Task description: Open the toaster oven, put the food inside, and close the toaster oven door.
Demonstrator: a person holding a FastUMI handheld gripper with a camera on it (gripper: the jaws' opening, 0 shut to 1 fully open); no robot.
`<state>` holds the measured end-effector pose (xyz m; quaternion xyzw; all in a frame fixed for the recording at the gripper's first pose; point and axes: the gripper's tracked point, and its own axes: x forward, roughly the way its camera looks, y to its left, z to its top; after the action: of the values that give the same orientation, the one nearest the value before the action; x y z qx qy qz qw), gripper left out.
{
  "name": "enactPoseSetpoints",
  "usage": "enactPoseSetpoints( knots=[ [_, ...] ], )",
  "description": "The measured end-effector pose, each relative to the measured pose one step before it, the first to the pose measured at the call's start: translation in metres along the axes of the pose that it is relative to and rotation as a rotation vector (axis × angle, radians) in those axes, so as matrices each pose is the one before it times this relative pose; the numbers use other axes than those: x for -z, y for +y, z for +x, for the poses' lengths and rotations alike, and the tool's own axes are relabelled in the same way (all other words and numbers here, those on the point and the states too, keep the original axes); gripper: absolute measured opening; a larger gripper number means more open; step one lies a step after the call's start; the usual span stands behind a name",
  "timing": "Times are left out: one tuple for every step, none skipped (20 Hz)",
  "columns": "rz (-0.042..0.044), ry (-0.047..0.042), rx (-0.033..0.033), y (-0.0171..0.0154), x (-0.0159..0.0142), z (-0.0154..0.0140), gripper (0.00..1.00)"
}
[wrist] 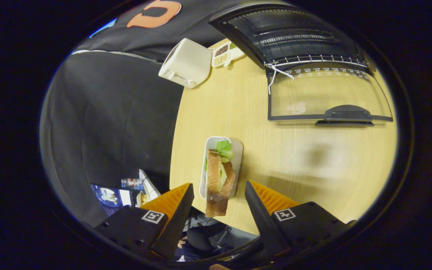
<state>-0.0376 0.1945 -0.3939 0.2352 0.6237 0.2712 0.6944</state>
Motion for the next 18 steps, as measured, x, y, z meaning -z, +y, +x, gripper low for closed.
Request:
enactPoseSetpoints(
  knots=[
    [0.00542,0.00069,-0.0012,-0.00058,-0.00142,0.00463,0.9],
    [-0.00029,0.00708,-0.0025,-0.0005,-0.00159,0.00485,0.87],
    [0.00579,0.01343,-0.00322,-0.00116,-0.00023,0.00503,0.85],
    [0.01633,0.00794,-0.00496,-0.00016,0.00018,0.00427,0.81],
    [0.01695,0.00842,-0.01306,0.00091,-0.00117,0.0047,0.78],
    [0.01639,0.00473,-0.00813,-0.00054,-0.00057,0.00197,0.69],
    [0.02979,0.00104,-0.01634,0.00162,-0.00142,0.00048,0.6],
    [0.02308,0.00665,-0.00109,0.0023,0.00274,-0.00284,0.45],
    [-0.00382,0.00525,0.00386,-0.00005,0.00101,0.00178,0.43],
    [-0.01895,0.00246,0.00764,0.00115,0.00148,-0.00255,0.4],
    [-0.02488,-0.0028,0.00097,0.00425,0.00118,-0.00571,0.39],
    [-0.02414,-0.00208,-0.00128,0.00395,0.00098,-0.00545,0.38],
    [-0.01515,-0.00736,-0.00598,0.0055,0.0009,-0.00636,0.38],
    [-0.00756,-0.0085,-0.01138,0.00477,-0.00046,-0.00558,0.38],
    [-0.00183,-0.00855,-0.01387,0.00675,0.00018,-0.0068,0.38],
    [0.00294,-0.00967,-0.01062,0.00502,-0.00085,-0.00743,0.38],
    [0.00166,-0.0111,-0.00767,0.00346,-0.00067,-0.00649,0.38],
    [0.00013,-0.01524,-0.0089,0.0036,-0.00207,-0.00747,0.38]
  ],
)
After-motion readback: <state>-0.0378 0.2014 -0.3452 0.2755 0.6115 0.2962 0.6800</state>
